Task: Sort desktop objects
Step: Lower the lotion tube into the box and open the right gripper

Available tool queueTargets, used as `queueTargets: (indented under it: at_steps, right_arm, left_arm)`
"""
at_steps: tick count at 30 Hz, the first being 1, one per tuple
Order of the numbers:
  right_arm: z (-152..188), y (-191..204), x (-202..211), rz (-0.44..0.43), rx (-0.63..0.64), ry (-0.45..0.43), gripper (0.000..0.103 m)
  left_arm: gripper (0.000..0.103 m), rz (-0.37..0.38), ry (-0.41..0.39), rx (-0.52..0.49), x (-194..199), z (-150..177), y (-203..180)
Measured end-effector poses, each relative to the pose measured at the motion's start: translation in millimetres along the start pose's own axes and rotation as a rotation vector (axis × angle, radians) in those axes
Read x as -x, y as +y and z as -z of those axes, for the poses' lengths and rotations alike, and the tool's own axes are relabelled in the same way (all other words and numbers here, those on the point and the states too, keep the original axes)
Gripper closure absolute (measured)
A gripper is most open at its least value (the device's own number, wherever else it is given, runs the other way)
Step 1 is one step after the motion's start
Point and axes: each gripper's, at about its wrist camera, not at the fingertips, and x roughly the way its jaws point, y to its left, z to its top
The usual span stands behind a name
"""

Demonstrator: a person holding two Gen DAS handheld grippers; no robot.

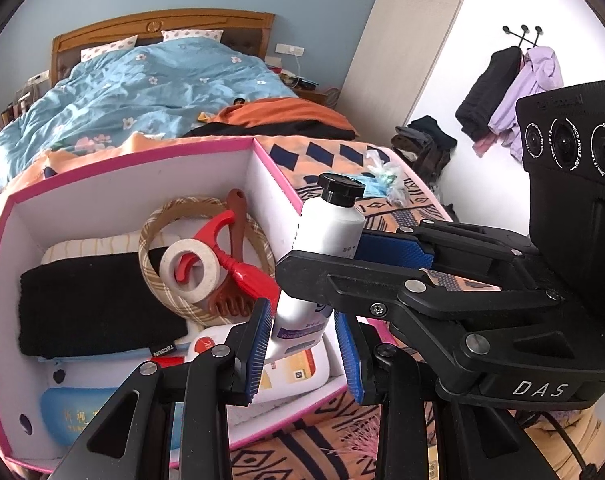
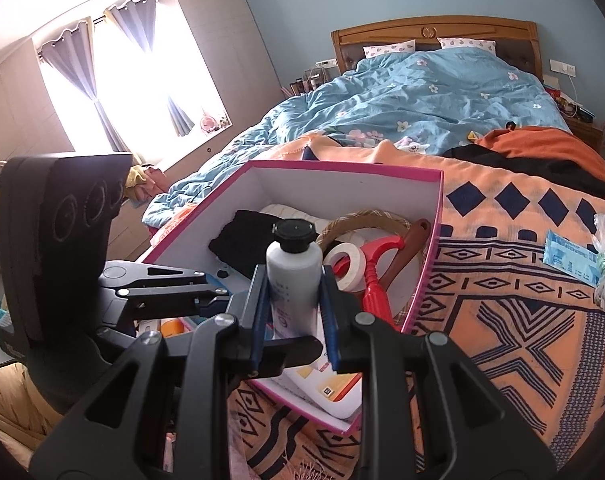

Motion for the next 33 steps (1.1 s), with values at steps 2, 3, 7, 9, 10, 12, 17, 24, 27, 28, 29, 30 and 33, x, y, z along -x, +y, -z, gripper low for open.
queueTargets:
  at_steps: [2,3,7,9,10,12,17,24,27,28,29,30,33]
  right_arm:
    - [-1,-2,-3,0.002,-0.006,0.004,0.077]
    - [-1,-2,-4,0.004,-0.008,0.005,0.077]
    - [-2,-6,-8,0.01,-0.012,0.015,0.077]
    - [-3,-7,-11,0.014,-0.012,0.022,0.077]
    - [-3,-8,-13,0.018,-0.012,0.025,0.077]
    - [-3,-10,-16,0.022,-0.014,0.032,0.077]
    - [-3,-15,-23,0.028,-0.026,0.045,0.077]
    - [-4,-20,-30,0.035,-0.041,0.058,0.077]
    - [-5,-23,-34,0.039,-0.05,0.062,0.077]
    - [-5,-24,-35,0.041,-0.055,0.066,0.077]
    - [-5,-25,-37,0.042,-0.058,0.07,0.077]
    - [-6,-25,-38,0.045,-0.059,0.073,0.077]
    - [-7,-27,-42,0.059,-0.062,0.079,0.077]
  left_arm:
    - [0.07,-0.005,0.004,0.002,-2,-1,1]
    - [0.07,-0.005,0.007,0.003,-4,-1,2]
    - [0.07,-0.013,0.016,0.01,-8,-1,4]
    - [0.07,-0.013,0.025,0.019,-11,-2,6]
    - [0.07,-0.013,0.028,0.021,-12,-2,6]
    - [0.07,-0.017,0.036,0.028,-15,-2,7]
    - [0.07,-0.022,0.052,0.044,-20,-3,10]
    - [0.07,-0.034,0.066,0.061,-25,-4,13]
    - [0.07,-0.042,0.079,0.075,-28,-5,15]
    - [0.07,-0.045,0.085,0.079,-30,-6,15]
    - [0.07,-0.048,0.09,0.084,-31,-6,16]
    - [0.07,-0.05,0.095,0.089,-33,-6,17]
    - [0.07,-0.049,0.122,0.114,-38,-6,22]
